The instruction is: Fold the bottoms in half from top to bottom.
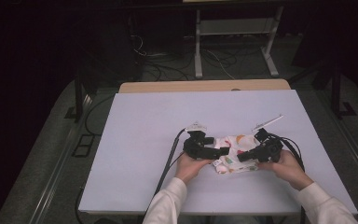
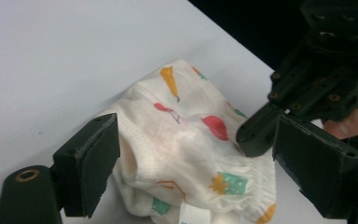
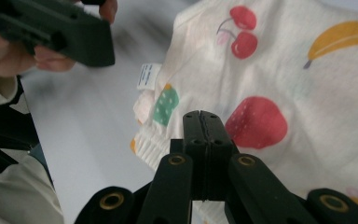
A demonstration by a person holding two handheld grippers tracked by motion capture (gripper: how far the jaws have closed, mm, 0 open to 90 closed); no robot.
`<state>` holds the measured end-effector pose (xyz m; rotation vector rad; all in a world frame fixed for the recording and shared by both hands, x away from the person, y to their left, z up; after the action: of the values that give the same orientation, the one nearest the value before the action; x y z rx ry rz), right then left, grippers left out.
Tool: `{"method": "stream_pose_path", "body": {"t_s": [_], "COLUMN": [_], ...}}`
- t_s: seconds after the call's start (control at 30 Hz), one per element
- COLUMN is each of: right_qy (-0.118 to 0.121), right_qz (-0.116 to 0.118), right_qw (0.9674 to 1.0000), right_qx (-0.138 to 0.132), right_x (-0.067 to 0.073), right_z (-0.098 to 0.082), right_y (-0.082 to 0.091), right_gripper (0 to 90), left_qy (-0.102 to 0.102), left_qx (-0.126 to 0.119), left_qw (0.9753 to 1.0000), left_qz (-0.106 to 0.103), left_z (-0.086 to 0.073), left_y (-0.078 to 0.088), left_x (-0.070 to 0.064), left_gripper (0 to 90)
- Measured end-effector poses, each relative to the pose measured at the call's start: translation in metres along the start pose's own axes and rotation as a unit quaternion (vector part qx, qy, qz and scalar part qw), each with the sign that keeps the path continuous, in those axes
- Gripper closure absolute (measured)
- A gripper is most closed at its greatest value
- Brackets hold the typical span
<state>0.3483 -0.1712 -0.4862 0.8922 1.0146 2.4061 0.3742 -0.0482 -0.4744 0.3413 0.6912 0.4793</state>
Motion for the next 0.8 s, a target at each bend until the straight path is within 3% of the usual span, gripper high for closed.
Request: {"method": "stream_pose_path", "body": {"t_s": [0.3, 0.43, 0.63, 0.8], "right_qy": [-0.005, -0.004, 0.016, 0.02], "right_qz": [-0.005, -0.009, -0.021, -0.015], "right_qw": [0.9999, 0.9999, 0.9996, 0.9995], "right_qx": [0.008, 0.004, -0.008, -0.021], "right_x": [0.0, -0.002, -0.001, 0.0], "right_z": [-0.017, -0.021, -0.023, -0.021], "right_y": [-0.007, -0.009, -0.011, -0.006], "right_gripper": [88.1, 88.1, 87.4, 73.4], "left_qy": [-0.002, 0.013, 0.02, 0.013], "left_qx": [0.003, -0.003, -0.005, -0.001], "left_qw": [0.9998, 0.9995, 0.9993, 0.9994], "left_qz": [0.021, 0.029, 0.033, 0.031], "left_z": [0.007, 0.012, 0.014, 0.017], "left_y": [-0.005, -0.006, -0.007, -0.006], "left_x": [0.005, 0.013, 0.02, 0.021], "left_gripper": [10.2, 9.9, 9.9, 9.6]}}
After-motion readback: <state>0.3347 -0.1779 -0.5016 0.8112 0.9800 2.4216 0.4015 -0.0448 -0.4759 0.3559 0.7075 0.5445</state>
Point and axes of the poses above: each handheld gripper's, and its own axes: y roughly backward along the jaws, z roughly out of its top, x roughly to its left, the point moved 9 cm from there along -y, roughly forward along the jaws, and after that the axes turned 6 degrees about y, right-handed, at the moved point
